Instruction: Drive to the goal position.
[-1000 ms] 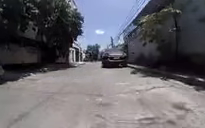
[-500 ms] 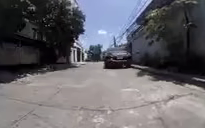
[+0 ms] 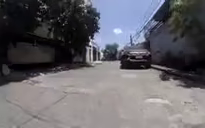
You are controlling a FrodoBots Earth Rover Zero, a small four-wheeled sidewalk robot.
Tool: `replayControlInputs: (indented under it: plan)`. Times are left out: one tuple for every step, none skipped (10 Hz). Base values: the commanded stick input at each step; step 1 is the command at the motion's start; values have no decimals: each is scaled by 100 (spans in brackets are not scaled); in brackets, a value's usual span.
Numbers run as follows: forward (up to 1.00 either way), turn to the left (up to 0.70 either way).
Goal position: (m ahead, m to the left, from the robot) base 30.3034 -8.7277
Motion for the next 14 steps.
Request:
replayControlInputs:
  plan:
    - [100,5]
    - [100,5]
    - [100,5]
    - [100,5]
    - [100,5]
    - [100,-11]
    - [100,-35]
    - [100,-35]
    - [100,-35]
    - [100,-35]
    - [100,-35]
    - [100,-35]
    - [100,-35]
    - [100,-27]
